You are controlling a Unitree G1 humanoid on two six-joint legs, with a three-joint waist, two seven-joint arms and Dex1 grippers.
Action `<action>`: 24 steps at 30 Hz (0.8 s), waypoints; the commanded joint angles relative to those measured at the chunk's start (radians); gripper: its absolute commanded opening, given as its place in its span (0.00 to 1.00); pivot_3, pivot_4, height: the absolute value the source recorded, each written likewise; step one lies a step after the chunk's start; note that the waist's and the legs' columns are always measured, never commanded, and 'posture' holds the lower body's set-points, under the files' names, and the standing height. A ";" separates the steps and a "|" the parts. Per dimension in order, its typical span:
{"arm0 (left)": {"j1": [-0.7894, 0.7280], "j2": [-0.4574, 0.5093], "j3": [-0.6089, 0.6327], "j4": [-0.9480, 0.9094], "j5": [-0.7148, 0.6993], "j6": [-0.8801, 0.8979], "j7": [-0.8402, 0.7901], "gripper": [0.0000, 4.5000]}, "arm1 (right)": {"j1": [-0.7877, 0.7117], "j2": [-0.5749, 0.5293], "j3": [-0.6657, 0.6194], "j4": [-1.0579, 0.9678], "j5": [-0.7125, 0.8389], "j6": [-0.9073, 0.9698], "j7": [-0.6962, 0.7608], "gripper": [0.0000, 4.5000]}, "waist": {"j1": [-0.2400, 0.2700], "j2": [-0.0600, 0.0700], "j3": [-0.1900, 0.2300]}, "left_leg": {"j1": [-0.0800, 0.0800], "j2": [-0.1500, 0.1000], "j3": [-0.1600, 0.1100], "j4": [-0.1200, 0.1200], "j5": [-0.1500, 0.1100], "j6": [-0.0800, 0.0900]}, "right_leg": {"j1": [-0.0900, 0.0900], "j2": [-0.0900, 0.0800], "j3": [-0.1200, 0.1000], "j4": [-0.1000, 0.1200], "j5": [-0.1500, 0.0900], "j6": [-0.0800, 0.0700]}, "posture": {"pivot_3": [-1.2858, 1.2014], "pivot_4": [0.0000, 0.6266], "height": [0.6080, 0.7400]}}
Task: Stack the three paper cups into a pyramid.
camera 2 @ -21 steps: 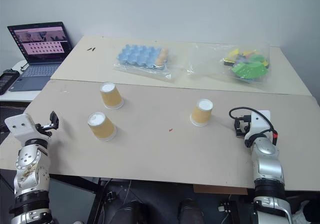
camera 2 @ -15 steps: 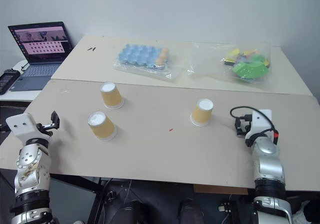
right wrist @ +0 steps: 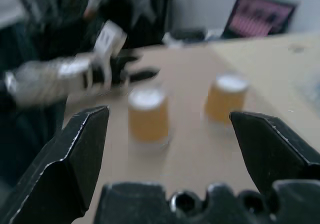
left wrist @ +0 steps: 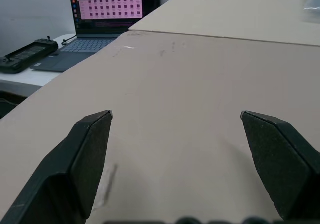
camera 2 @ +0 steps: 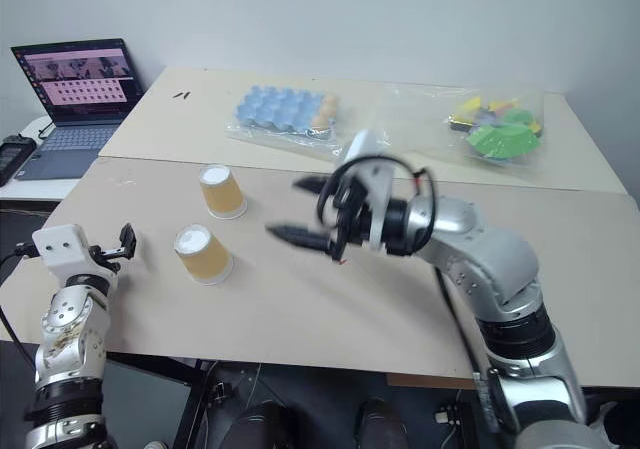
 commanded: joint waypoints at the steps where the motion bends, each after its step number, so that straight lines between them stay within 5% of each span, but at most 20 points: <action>1: 0.090 0.097 0.013 -0.105 -0.040 0.013 -0.172 0.97 | 0.005 -0.024 0.062 0.019 -0.105 -0.077 0.068 1.00 | -0.003 -0.001 0.000 | -0.001 0.000 0.000 0.000 0.000 0.000 | 0.000 0.000 0.000 -0.002 0.001 0.001 | 0.52 0.24 0.94; 10: 0.430 0.387 -0.023 -0.421 -0.193 0.161 -0.688 0.97 | 0.018 0.044 0.042 0.048 -0.166 -0.097 0.062 1.00 | -0.001 0.000 0.001 | 0.001 0.003 0.002 0.000 -0.001 -0.003 | -0.003 0.001 0.001 -0.005 0.001 0.001 | 0.52 0.24 0.94; 24: -0.036 0.380 -0.318 -0.244 -0.117 0.142 -0.856 0.97 | 0.053 0.053 -0.018 0.012 -0.195 -0.075 0.033 1.00 | -0.002 0.001 0.001 | 0.000 0.001 0.003 0.000 0.000 -0.004 | -0.002 0.005 0.001 -0.004 0.001 0.000 | 0.52 0.24 0.94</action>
